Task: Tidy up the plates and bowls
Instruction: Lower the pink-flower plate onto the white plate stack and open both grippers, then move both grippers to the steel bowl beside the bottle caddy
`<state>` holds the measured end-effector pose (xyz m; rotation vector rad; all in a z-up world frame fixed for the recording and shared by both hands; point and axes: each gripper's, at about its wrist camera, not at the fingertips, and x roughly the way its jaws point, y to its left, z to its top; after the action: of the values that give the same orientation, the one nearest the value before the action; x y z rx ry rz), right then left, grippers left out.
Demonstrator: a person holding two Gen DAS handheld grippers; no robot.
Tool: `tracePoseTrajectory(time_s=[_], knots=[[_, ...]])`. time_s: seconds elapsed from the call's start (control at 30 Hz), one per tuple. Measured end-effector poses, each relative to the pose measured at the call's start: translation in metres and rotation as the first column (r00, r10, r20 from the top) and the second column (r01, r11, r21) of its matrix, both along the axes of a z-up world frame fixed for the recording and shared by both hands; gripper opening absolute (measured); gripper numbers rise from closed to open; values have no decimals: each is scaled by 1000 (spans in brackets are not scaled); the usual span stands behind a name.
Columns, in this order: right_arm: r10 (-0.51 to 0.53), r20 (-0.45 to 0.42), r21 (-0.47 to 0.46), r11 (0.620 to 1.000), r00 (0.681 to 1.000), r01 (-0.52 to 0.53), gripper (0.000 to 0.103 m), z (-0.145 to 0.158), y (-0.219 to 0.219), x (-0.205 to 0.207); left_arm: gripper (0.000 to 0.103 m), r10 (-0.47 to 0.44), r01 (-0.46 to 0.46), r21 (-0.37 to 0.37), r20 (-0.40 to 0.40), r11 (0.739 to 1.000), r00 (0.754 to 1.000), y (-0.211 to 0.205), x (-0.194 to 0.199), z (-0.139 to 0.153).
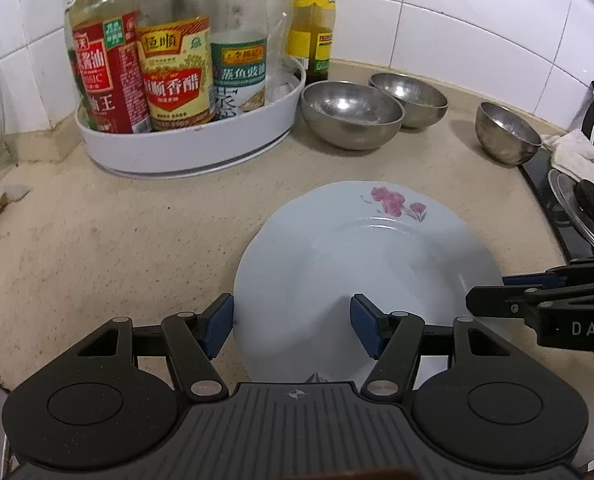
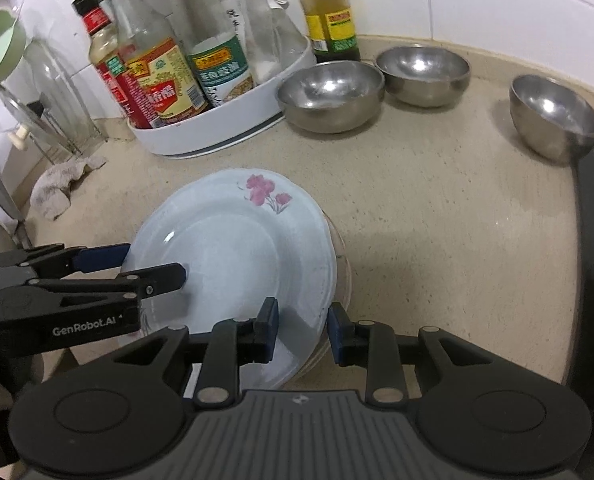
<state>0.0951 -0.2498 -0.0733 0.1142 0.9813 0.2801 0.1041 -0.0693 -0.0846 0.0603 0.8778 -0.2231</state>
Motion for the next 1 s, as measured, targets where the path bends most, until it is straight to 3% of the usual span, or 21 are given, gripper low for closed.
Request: tracePoseTrajectory(time_s=[0.33,0.57,0.7,1.0], knots=[[51,44,-109,993,998,-46,33,1,10,3,65,-43,45,-48,28,998,999,0,1,7],[179,185,-259,957,966,-128,33,11,30,-13,68,-42,44,-42,59,998,997,1,11,13],[80,121,-164,985,989,-59,33,10,9,2,71,-55,58,-35,75,998,996,-3,21,16],[-20,126,-127,991,992,36,33,16,-11,19,76,-105,108,-21,102,994,989,-21,47,22]])
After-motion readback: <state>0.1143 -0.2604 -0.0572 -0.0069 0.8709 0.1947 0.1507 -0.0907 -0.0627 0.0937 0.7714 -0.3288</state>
